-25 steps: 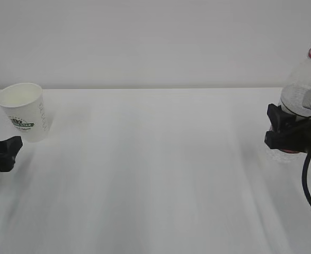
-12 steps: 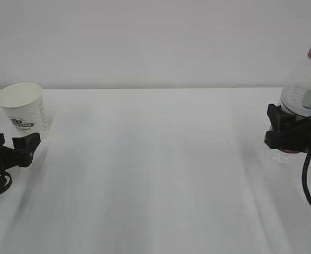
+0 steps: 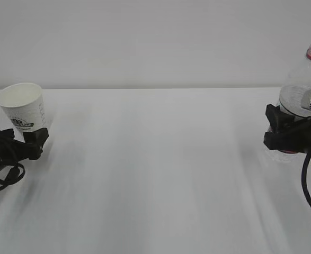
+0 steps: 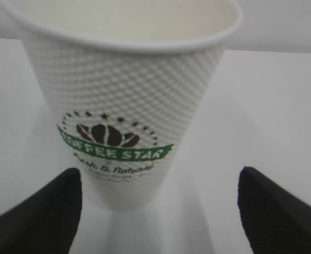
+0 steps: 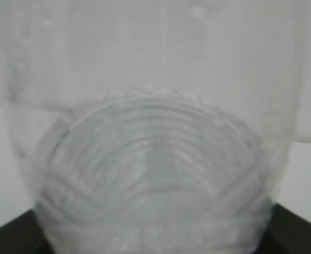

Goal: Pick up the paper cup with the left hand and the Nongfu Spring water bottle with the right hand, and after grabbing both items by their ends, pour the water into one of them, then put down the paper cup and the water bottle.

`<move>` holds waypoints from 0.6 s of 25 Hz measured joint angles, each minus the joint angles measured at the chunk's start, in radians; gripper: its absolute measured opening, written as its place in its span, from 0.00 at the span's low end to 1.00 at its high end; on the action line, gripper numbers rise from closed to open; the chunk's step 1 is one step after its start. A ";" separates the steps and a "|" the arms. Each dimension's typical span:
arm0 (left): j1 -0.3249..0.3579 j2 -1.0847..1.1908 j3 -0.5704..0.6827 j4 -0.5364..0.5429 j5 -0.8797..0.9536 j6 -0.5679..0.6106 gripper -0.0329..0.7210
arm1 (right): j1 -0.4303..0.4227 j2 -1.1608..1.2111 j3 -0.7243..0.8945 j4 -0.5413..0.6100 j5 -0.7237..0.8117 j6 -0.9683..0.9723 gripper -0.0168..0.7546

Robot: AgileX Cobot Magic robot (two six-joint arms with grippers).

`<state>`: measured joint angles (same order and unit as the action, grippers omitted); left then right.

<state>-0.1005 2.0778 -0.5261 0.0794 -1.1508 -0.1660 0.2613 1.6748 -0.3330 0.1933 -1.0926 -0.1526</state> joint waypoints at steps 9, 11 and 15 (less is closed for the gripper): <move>0.000 0.075 -0.090 -0.034 0.000 0.000 0.96 | 0.000 0.000 0.000 0.000 0.000 0.000 0.66; 0.000 0.093 -0.106 -0.036 0.000 0.000 0.96 | 0.000 0.000 0.000 0.000 0.000 0.000 0.66; 0.000 0.104 -0.126 -0.040 0.000 0.000 0.96 | 0.000 0.000 0.000 0.000 0.002 0.000 0.66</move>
<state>-0.1005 2.1818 -0.6517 0.0392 -1.1508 -0.1660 0.2613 1.6748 -0.3330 0.1933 -1.0901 -0.1526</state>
